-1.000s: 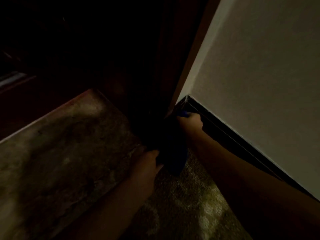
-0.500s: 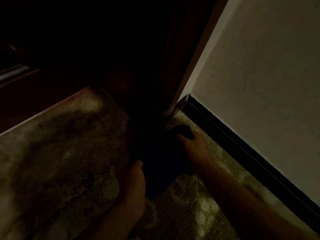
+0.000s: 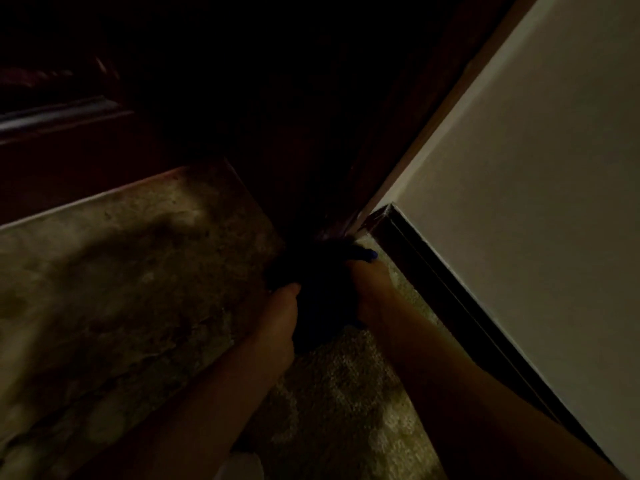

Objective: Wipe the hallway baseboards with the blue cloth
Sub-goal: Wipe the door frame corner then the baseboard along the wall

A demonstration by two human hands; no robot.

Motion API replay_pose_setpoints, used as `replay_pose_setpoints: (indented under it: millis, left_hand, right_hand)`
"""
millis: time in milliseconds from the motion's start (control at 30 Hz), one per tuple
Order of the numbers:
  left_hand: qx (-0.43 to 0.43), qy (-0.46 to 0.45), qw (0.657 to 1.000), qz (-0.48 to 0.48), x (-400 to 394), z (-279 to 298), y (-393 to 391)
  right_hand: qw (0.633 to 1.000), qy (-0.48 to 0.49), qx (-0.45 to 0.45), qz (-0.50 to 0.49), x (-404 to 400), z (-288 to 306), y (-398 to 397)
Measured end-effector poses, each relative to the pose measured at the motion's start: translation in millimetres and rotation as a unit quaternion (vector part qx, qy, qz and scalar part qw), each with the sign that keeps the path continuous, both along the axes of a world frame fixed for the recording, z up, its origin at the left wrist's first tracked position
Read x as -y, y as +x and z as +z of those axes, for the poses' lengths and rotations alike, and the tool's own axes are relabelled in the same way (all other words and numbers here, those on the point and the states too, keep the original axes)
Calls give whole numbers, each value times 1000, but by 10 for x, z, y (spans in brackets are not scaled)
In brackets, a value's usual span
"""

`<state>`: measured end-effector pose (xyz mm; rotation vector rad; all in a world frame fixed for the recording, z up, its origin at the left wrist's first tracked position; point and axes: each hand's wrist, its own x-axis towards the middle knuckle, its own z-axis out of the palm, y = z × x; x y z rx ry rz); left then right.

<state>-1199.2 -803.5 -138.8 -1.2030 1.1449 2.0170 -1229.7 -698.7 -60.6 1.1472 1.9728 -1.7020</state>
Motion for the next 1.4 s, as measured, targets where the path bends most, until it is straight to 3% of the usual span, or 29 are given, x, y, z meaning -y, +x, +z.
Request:
replay_pose_setpoints:
  millis: [100, 267, 333, 400, 500, 667, 833, 1000, 1133, 1200, 1300, 1400]
  left_hand:
    - [-52, -32, 998, 18, 20, 192, 47]
    - [-205, -53, 977, 21, 96, 669, 51]
    - [-175, -104, 979, 0, 113, 653, -46]
    - [-98, -127, 986, -38, 138, 455, -129]
    - [-19, -65, 994, -88, 169, 229, -68]
    - [-2, -31, 998, -56, 102, 319, 231]
    - [-28, -10, 999, -33, -8, 581, -72]
    - [-57, -32, 995, 78, -309, 214, -188]
    - [-243, -112, 961, 73, -236, 1124, 6]
    - [-289, -151, 944, 57, -205, 1342, -25]
    - [-272, -245, 930, 42, -148, 1086, -174]
    - [-142, -230, 963, 22, -120, 660, -189]
  right_hand:
    - [995, 36, -85, -36, 46, 311, -34]
    - [963, -17, -256, -88, 80, 552, 34]
    - [966, -1, -238, -97, 145, 323, 37]
    - [985, 12, -159, -60, 137, -45, 37]
    - [997, 8, -74, 1, 31, -376, -8]
    - [995, -66, -55, -51, -171, -186, 460]
    - [986, -103, -26, -131, -208, -196, 623]
    - [986, -73, -108, -102, -141, 307, 160]
    - [963, -86, -233, -102, -104, 971, 248]
    - [946, -112, -288, -94, -71, 1049, 267]
    - [956, -70, -265, -106, 86, 674, 229]
    - [980, -19, -180, -83, 195, 162, 202]
